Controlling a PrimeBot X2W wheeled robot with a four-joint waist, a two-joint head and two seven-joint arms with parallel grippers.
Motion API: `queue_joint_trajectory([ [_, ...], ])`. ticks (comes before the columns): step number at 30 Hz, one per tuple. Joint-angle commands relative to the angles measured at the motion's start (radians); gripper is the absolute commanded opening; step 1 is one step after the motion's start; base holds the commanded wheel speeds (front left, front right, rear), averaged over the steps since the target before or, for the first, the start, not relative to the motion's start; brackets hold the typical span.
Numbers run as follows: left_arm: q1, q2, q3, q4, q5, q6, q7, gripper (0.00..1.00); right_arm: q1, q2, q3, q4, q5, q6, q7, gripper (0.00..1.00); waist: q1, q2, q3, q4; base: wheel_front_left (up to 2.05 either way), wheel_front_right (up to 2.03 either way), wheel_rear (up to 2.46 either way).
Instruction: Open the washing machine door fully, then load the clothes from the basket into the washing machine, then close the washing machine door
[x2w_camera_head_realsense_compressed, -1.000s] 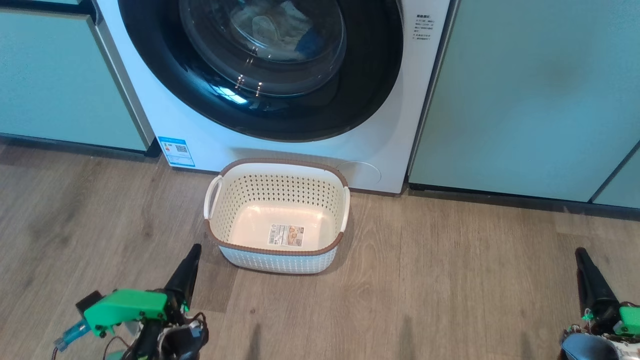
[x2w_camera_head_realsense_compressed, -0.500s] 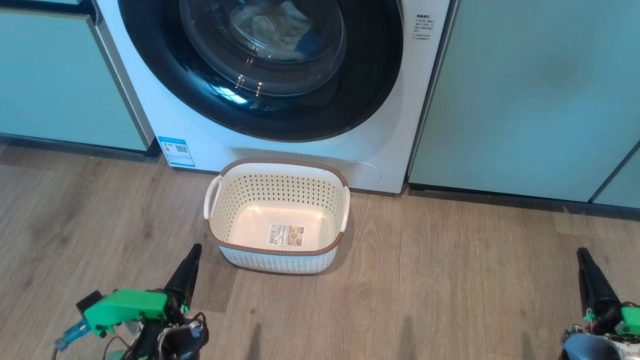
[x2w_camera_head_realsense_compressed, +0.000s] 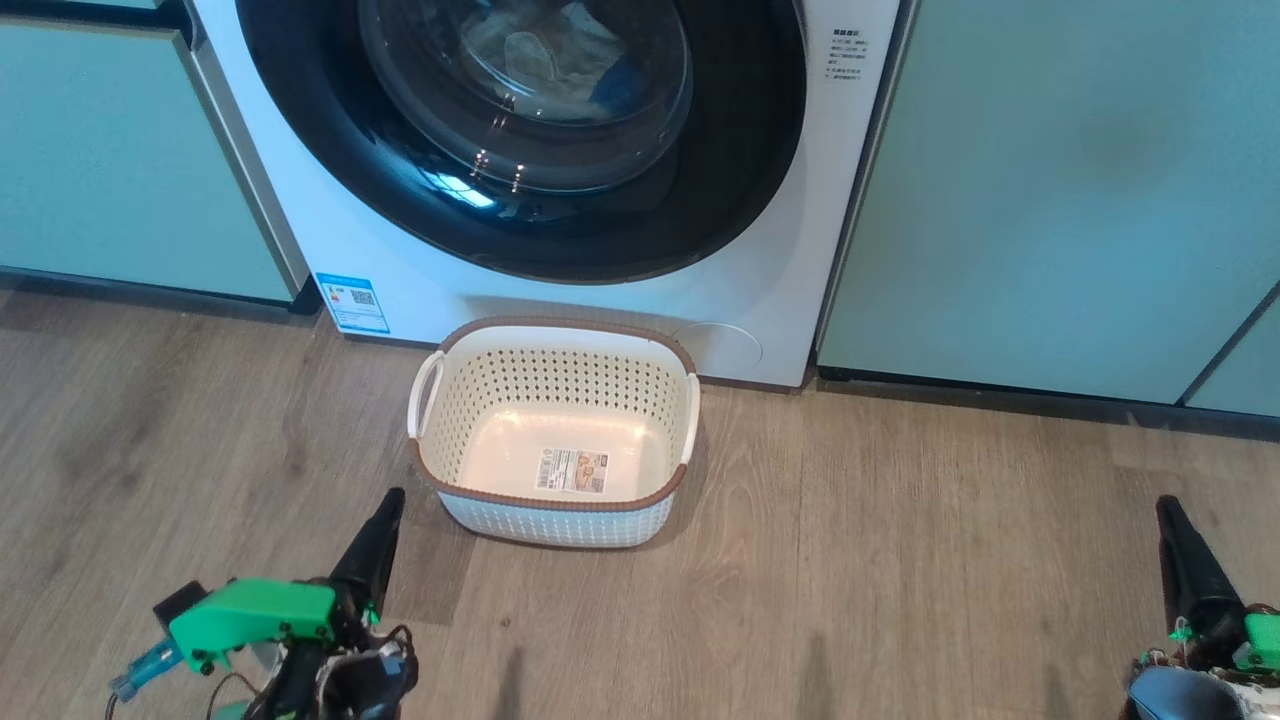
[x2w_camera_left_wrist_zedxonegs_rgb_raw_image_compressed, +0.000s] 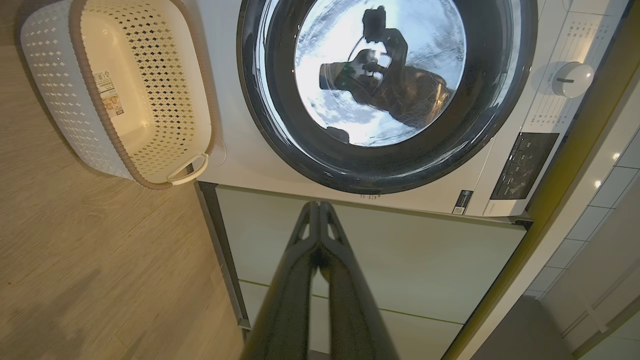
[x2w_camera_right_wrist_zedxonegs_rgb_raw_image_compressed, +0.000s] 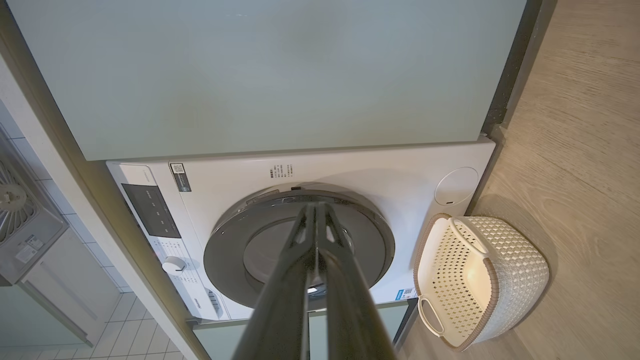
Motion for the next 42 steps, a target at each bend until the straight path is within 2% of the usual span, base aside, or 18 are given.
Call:
queue_joint_trajectory([
  [1, -0.055, 0.007, 0.038, -0.028, 0.009, -0.007, 0.005, 0.00, -0.053, -0.010, 0.017, -0.036, -0.008, -0.003, 0.012, 0.00, 0.0000, 0.0000, 0.000, 0.000, 0.00, 0.00, 0.00],
  [42, -0.055, 0.003, 0.044, -0.028, 0.014, -0.007, 0.010, 0.00, -0.053, -0.005, 0.011, -0.035, -0.013, -0.003, 0.017, 0.00, 0.0000, 0.0000, 0.000, 0.000, 0.00, 0.00, 0.00],
])
